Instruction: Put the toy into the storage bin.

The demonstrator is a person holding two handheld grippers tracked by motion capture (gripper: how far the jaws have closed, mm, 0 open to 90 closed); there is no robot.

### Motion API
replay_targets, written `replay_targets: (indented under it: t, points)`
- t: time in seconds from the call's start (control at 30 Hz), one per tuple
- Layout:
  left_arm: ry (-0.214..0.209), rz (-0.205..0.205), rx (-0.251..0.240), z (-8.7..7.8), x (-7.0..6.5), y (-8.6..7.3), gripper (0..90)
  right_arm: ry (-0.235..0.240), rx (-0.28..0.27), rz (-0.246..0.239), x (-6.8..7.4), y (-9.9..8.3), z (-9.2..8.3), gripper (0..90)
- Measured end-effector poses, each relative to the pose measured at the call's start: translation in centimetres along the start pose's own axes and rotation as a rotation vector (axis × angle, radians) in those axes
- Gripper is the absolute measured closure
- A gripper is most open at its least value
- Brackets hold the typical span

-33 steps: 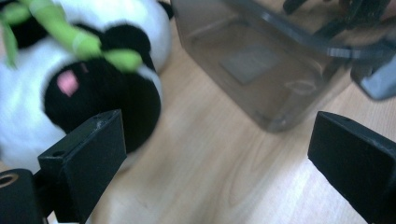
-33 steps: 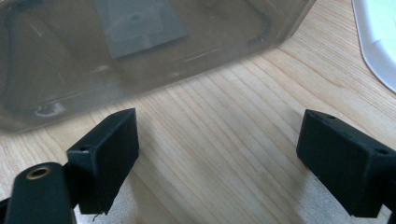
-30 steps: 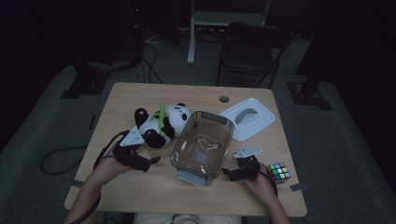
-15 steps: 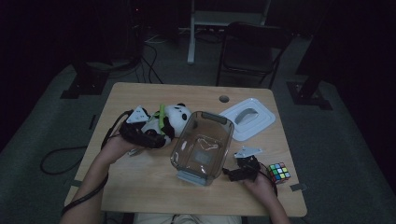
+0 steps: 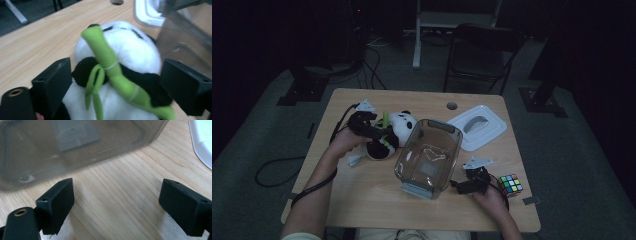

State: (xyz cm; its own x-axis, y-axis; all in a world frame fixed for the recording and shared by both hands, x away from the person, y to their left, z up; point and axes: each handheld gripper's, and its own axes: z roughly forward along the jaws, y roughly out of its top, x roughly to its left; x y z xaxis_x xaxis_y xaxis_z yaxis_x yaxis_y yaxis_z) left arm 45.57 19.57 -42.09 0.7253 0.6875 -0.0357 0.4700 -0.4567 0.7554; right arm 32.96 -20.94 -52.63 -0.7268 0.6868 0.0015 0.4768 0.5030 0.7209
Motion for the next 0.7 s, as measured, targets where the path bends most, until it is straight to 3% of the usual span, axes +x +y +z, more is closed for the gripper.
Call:
replay_targets:
  t: [0.17,0.33,0.57,0.7]
  points:
    - [-0.018,-0.034,0.009,1.2,0.2,-0.6,16.1,0.0,0.0,0.0,0.0,0.0,0.0,12.3]
    - [-0.004,-0.063,0.002,1.4,0.5,-1.1,32.2,0.0,0.001,0.001,0.0,0.0,0.0,12.3]
    - [0.036,-0.078,0.033,1.7,0.0,-1.3,53.7,-0.005,0.0,0.006,0.1,0.0,0.0,12.3]
    - [0.052,-0.113,0.033,1.6,-0.1,-1.3,63.8,-0.013,0.0,0.015,0.1,0.1,0.1,12.0]
